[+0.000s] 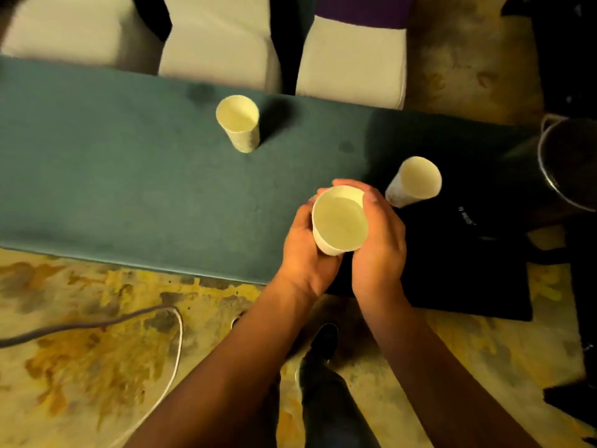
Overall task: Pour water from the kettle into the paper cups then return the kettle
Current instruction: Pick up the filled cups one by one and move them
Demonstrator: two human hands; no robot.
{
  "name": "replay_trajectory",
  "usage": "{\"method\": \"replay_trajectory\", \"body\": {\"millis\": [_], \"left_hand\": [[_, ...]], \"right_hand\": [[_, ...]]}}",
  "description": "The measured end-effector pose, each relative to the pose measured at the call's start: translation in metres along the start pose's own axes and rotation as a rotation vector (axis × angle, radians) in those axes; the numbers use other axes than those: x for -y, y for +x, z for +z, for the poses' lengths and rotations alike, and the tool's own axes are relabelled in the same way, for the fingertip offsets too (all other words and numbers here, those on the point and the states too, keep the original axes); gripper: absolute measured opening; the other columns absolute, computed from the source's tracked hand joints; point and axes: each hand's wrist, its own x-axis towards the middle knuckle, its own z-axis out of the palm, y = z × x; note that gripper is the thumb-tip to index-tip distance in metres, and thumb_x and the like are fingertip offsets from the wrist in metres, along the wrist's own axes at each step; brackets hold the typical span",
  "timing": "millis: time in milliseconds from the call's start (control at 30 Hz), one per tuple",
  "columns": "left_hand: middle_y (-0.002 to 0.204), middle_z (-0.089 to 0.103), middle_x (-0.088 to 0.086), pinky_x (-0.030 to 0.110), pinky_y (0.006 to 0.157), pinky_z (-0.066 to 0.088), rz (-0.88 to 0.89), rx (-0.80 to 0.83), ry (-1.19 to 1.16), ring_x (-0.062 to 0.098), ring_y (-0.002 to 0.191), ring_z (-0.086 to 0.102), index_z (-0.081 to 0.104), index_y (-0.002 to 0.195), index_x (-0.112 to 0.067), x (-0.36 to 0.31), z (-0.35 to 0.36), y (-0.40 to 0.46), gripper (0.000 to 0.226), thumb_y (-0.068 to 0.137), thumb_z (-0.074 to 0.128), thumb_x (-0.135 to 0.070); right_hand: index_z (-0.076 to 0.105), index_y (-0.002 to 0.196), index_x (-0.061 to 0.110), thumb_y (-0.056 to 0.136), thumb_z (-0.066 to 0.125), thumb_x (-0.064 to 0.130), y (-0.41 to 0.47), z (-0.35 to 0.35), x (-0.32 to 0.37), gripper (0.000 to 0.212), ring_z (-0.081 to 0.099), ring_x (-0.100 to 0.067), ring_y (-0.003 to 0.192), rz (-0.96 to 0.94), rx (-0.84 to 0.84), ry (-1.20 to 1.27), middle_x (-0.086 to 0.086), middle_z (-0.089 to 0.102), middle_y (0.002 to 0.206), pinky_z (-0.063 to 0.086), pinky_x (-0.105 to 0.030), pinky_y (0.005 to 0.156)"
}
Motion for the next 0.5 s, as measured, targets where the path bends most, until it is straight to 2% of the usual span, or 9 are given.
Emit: {"method": "replay_trajectory", "body": {"millis": [67, 133, 200, 333, 433, 500], "left_hand": [[0.110, 0.062, 0.008, 0.031, 0.072, 0.059, 0.040, 0.031, -0.024, 0.022, 0.094, 0.063, 0.052, 0.124, -0.018, -0.030, -0.011, -0.005, 0.029, 0.102, 0.046, -0.035], [0.099, 0.066, 0.009, 0.031, 0.065, 0.060, 0.062, 0.044, -0.036, 0.023, 0.085, 0.068, 0.056, 0.120, -0.015, -0.057, -0.021, -0.009, 0.030, 0.094, 0.054, -0.031], [0.094, 0.069, 0.011, 0.031, 0.063, 0.061, 0.080, 0.043, -0.029, 0.025, 0.082, 0.069, 0.060, 0.116, -0.013, -0.089, -0.028, -0.014, 0.035, 0.084, 0.060, -0.028], [0.101, 0.069, 0.011, 0.033, 0.063, 0.062, 0.158, -0.007, -0.042, 0.025, 0.083, 0.071, 0.061, 0.120, -0.012, -0.146, -0.041, -0.023, 0.029, 0.099, 0.050, -0.029], [0.085, 0.075, 0.013, 0.033, 0.057, 0.061, 0.184, -0.013, -0.041, 0.025, 0.068, 0.075, 0.071, 0.099, -0.006, -0.184, -0.046, -0.030, 0.029, 0.095, 0.052, -0.028], [0.081, 0.076, 0.014, 0.032, 0.056, 0.061, 0.214, -0.012, -0.028, 0.025, 0.066, 0.075, 0.076, 0.089, -0.005, -0.212, -0.050, -0.032, 0.035, 0.097, 0.051, -0.029]], "right_hand": [[0.076, 0.100, 0.013, 0.103, 0.040, 0.015, 0.000, 0.031, -0.005, 0.036, 0.073, -0.005, 0.095, -0.035, 0.034, -0.040, 0.008, 0.081, 0.097, 0.053, -0.015, 0.082], [0.076, 0.099, 0.017, 0.104, 0.040, 0.015, 0.000, 0.058, -0.009, 0.037, 0.072, 0.001, 0.091, -0.036, 0.072, -0.040, 0.017, 0.080, 0.095, 0.051, -0.011, 0.080], [0.076, 0.100, 0.018, 0.103, 0.040, 0.016, 0.001, 0.090, -0.014, 0.036, 0.072, 0.001, 0.093, -0.034, 0.092, -0.041, 0.016, 0.080, 0.096, 0.051, -0.011, 0.080], [0.076, 0.100, 0.020, 0.100, 0.042, 0.020, 0.000, 0.150, -0.020, 0.034, 0.072, -0.002, 0.094, -0.006, 0.132, -0.019, 0.014, 0.081, 0.095, 0.052, -0.014, 0.082], [0.076, 0.096, 0.020, 0.099, 0.045, 0.019, 0.000, 0.191, -0.024, 0.032, 0.072, -0.006, 0.094, -0.004, 0.156, 0.008, 0.008, 0.079, 0.097, 0.051, -0.015, 0.084], [0.076, 0.095, 0.020, 0.098, 0.046, 0.018, 0.003, 0.219, -0.027, 0.030, 0.072, -0.001, 0.091, -0.001, 0.167, 0.021, 0.011, 0.080, 0.093, 0.050, -0.012, 0.082]]}}
